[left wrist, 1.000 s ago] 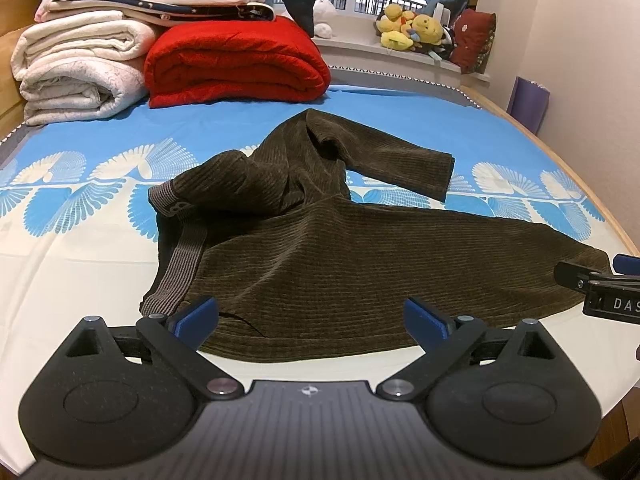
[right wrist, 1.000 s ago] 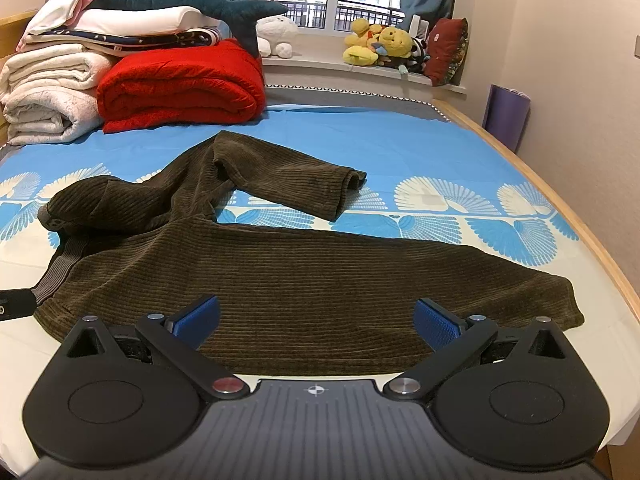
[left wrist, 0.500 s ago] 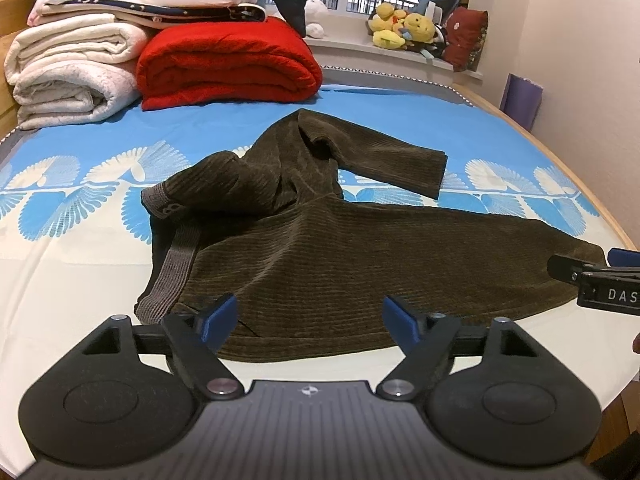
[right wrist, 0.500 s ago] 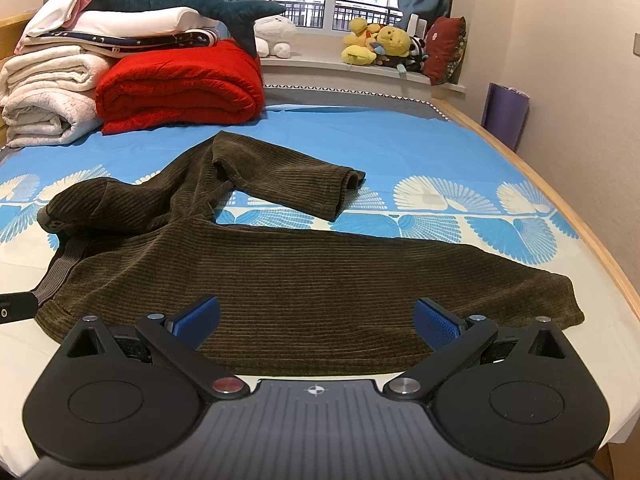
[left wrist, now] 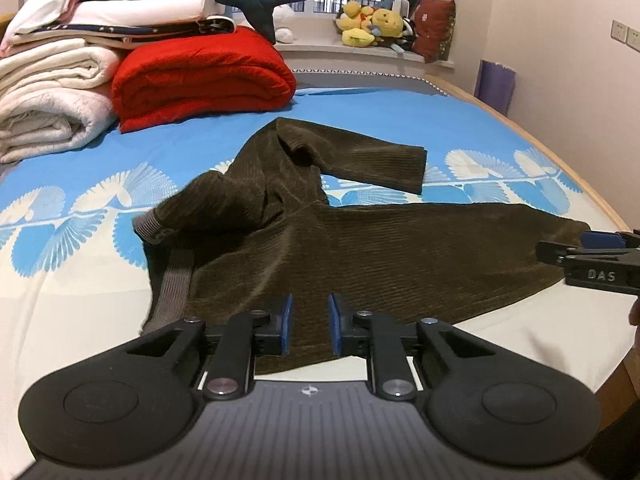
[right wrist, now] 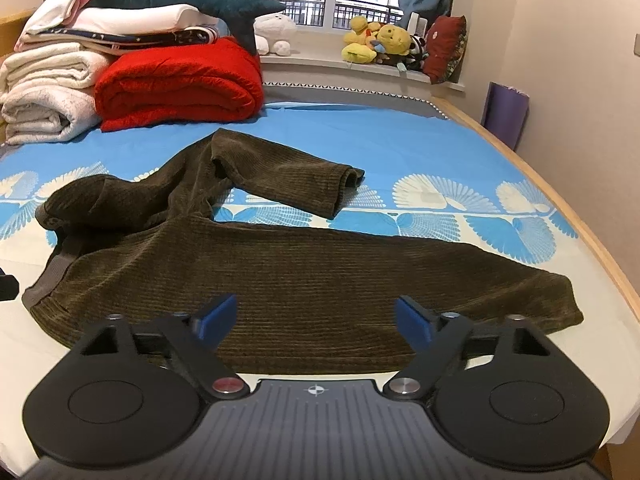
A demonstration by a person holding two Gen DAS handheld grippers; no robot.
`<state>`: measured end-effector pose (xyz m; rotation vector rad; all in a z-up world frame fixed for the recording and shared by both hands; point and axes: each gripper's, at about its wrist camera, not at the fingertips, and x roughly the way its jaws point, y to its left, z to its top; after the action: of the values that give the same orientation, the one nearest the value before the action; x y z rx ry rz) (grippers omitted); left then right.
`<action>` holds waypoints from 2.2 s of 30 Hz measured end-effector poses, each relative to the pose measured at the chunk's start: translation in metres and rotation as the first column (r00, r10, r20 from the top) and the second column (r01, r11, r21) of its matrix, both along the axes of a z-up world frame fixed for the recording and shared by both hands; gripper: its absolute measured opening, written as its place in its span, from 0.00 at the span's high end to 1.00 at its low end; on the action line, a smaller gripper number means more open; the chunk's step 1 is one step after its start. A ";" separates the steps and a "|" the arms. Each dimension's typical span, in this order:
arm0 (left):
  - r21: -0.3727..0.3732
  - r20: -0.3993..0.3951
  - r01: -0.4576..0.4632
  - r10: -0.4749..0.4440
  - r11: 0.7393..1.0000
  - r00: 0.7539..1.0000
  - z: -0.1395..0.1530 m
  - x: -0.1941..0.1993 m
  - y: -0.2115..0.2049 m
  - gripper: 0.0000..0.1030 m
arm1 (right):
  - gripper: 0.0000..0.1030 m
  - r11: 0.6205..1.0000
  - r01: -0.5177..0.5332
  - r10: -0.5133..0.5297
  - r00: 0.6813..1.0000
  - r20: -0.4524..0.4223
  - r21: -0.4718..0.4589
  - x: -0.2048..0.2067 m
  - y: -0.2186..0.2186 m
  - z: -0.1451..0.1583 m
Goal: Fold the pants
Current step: 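Grasp the grey waistband with the left gripper and lift it, then hold the waistband with the left gripper while the right gripper pulls a leg hem straight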
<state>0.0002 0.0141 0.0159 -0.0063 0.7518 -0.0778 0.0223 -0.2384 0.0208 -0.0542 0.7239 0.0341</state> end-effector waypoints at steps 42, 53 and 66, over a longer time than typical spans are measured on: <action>0.023 -0.295 -0.230 0.227 0.973 0.928 -0.167 0.140 0.150 0.39 | 0.40 0.766 0.630 -0.523 0.725 -0.448 0.125 0.107 -0.166 -0.160; -0.021 -0.159 -0.093 0.089 0.995 0.983 -0.094 0.074 0.163 0.91 | 0.99 0.794 0.584 -0.476 0.771 -0.423 0.171 0.101 -0.169 -0.156; 0.039 -0.350 -0.265 0.262 0.963 0.900 -0.074 -0.003 0.235 0.90 | 1.00 0.928 0.302 -0.151 0.839 -0.522 0.217 0.039 -0.167 -0.132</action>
<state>-0.0029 0.2493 -0.0584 -0.1347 1.1040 0.1844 0.0614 -0.4051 -0.1110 0.3403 1.2365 -0.0792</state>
